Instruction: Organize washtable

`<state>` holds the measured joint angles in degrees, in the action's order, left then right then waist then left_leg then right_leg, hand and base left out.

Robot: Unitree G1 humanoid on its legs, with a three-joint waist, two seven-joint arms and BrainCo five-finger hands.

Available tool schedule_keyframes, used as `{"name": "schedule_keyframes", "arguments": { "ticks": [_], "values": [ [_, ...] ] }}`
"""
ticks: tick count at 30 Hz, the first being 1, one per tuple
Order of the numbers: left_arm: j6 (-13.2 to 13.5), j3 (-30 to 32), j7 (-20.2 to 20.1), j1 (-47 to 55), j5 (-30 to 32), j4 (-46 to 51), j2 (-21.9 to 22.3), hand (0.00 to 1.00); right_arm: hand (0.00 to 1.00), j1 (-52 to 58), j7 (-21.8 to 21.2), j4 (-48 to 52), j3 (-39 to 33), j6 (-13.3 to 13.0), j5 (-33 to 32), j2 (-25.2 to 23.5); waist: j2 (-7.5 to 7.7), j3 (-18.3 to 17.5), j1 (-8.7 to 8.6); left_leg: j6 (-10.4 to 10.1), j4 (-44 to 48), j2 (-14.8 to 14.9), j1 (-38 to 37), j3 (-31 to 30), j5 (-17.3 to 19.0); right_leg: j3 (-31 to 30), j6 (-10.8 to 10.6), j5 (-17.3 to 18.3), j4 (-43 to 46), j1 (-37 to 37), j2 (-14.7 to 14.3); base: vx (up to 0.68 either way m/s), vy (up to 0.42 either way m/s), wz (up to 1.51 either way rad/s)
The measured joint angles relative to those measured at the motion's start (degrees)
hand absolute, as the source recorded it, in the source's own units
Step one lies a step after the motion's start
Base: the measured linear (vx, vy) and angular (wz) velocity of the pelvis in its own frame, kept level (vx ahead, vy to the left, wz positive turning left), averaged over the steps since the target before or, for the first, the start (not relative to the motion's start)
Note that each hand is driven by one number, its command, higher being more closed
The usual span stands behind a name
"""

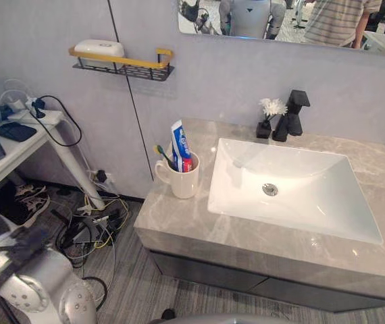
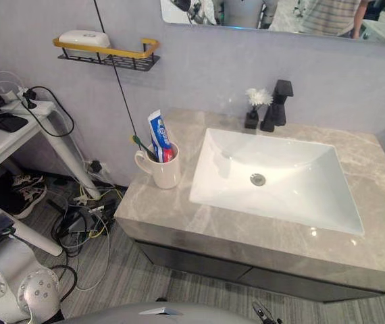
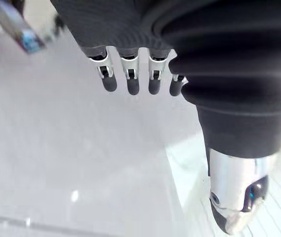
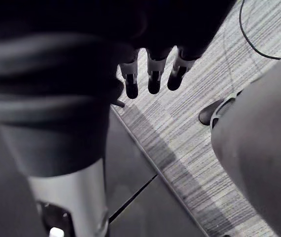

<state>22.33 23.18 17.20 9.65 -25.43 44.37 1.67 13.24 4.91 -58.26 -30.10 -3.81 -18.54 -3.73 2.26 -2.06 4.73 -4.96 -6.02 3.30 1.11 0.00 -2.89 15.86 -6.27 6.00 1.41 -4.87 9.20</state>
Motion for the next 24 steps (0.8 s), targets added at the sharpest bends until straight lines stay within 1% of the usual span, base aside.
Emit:
{"name": "schedule_keyframes", "arguments": {
  "ticks": [3, 4, 5, 6, 8, 9, 11, 14, 16, 19, 21, 23, 24],
  "values": [
    [0.55, -2.14, -3.11, 0.70, -0.07, 0.84, 0.46, 1.00, 0.00, 0.00, -0.57, 0.11, -0.49, -0.37, -0.56, 0.01, -0.34, -0.21, -1.00, 0.15, 0.01, 0.08, 0.21, -0.08, -0.74, 0.17, -0.15, -0.01, 0.03, 0.80, -0.17, 0.00, 0.000, 0.00],
    [0.52, -4.79, -4.32, 1.86, -0.27, 0.81, 0.50, 1.00, 0.00, 0.07, -0.66, -0.05, -0.68, -0.56, -0.55, -0.05, -0.26, -0.21, -1.15, -0.01, 0.01, 0.09, 0.39, -0.16, -1.17, 0.18, -0.23, -0.08, 0.02, 0.92, -0.21, 0.00, 0.000, 0.03],
    [0.28, -8.68, -5.75, 2.93, -0.64, 0.78, 0.49, 1.00, 0.00, 0.14, -0.78, -0.46, -1.21, -0.55, -0.55, -0.19, -0.19, -0.19, -1.15, 0.00, 0.01, 0.06, 0.51, -0.19, -1.25, 0.13, -0.27, -0.12, 0.01, 1.00, -0.20, 0.00, 0.003, 0.03],
    [0.21, -10.61, -6.46, 3.44, -0.64, 0.78, 0.48, 1.00, 0.00, 0.15, -0.84, -0.50, -1.34, -0.56, -0.55, -0.27, -0.11, -0.19, -1.16, 0.03, 0.01, 0.04, 0.54, -0.16, -1.28, 0.07, -0.30, -0.15, 0.01, 1.04, -0.19, 0.00, 0.000, 0.00],
    [-0.60, -17.01, -9.45, 4.69, -0.87, 0.22, 0.38, 1.00, 0.00, 0.10, -1.09, -0.91, -1.27, -0.65, -0.59, -0.28, 0.18, -0.19, -1.22, 0.03, 0.02, 0.03, 0.75, 0.25, -1.28, -0.58, -0.38, -0.22, 0.01, 1.47, -0.20, 0.01, 0.006, -0.08],
    [-0.77, -18.54, -10.18, 4.54, -1.12, -0.37, 0.32, 1.00, 0.00, 0.10, -1.15, -0.96, -1.16, -0.71, -0.61, -0.16, 0.20, -0.24, -1.19, 0.02, 0.02, 0.05, 0.90, 0.39, -1.28, -0.83, -0.41, -0.25, 0.01, 1.71, -0.21, 0.00, 0.005, -0.07],
    [-2.10, -23.53, -13.26, 4.38, -3.76, -4.26, -0.07, 1.00, 0.00, 0.09, -1.20, -1.06, -1.02, -0.92, -0.65, -0.03, 0.48, -0.44, -1.34, 0.04, 0.03, 0.06, 1.77, 0.43, -1.43, -1.03, -0.58, -0.41, 0.00, 2.60, -0.24, 0.00, 0.000, 0.00],
    [-3.87, -28.27, -15.76, 4.46, -5.81, -8.99, -0.37, 1.00, 0.00, -0.30, -1.23, -2.89, -0.97, -1.10, -0.69, 0.69, 0.65, -0.49, -1.49, 0.11, 0.14, 0.03, 2.34, 0.51, -1.66, -1.14, -0.66, -0.60, -0.05, 2.90, -0.21, 0.01, -0.003, 0.00],
    [-5.41, -32.18, -17.32, 4.47, -7.23, -12.92, -1.37, 1.00, 0.00, -0.30, -1.16, -3.30, -0.49, -1.08, -0.69, 1.05, 0.75, -0.52, -1.97, 0.11, 0.57, 0.05, 2.38, 0.58, -1.68, -1.24, -0.68, -0.61, -0.15, 2.94, -0.24, 0.03, -0.016, -0.02],
    [-7.19, -35.55, -19.01, 4.48, -7.46, -16.45, -2.59, 1.00, 0.00, -0.39, -1.13, -4.39, 1.16, -1.18, -0.69, 1.79, 0.76, -0.53, -2.53, 0.11, 0.58, 0.14, 2.56, 0.93, -1.68, -1.68, -0.70, -0.63, -0.16, 3.34, -0.30, 0.01, -0.003, -0.05],
    [-7.73, -37.14, -19.60, 4.42, -7.84, -18.68, -3.68, 1.00, 0.00, -0.47, -1.03, -4.92, 1.25, -1.02, -0.68, 2.58, 0.74, -0.50, -2.54, 0.12, 0.50, 0.14, 2.57, 1.07, -1.67, -2.05, -0.67, -0.70, -0.10, 3.63, -0.29, 0.00, 0.003, -0.10],
    [-8.68, -38.10, -20.30, 4.31, -7.94, -24.25, -5.16, 1.00, 0.00, -0.48, -0.90, -4.89, 1.26, -1.05, -0.82, 2.64, 0.64, -0.51, -2.77, 0.13, 0.39, 0.17, 2.37, 1.14, -1.68, -2.30, -0.63, -0.76, -0.18, 3.73, -0.32, -0.02, 0.006, -0.07],
    [-8.77, -38.42, -20.31, 4.32, -7.95, -24.92, -5.44, 1.00, 0.00, -0.48, -0.90, -4.90, 1.26, -1.04, -0.95, 2.65, 0.65, -0.50, -2.81, 0.13, 0.33, 0.17, 2.34, 1.13, -1.68, -2.29, -0.63, -0.76, -0.22, 3.78, -0.32, -0.03, 0.006, -0.02]
  ]
}}
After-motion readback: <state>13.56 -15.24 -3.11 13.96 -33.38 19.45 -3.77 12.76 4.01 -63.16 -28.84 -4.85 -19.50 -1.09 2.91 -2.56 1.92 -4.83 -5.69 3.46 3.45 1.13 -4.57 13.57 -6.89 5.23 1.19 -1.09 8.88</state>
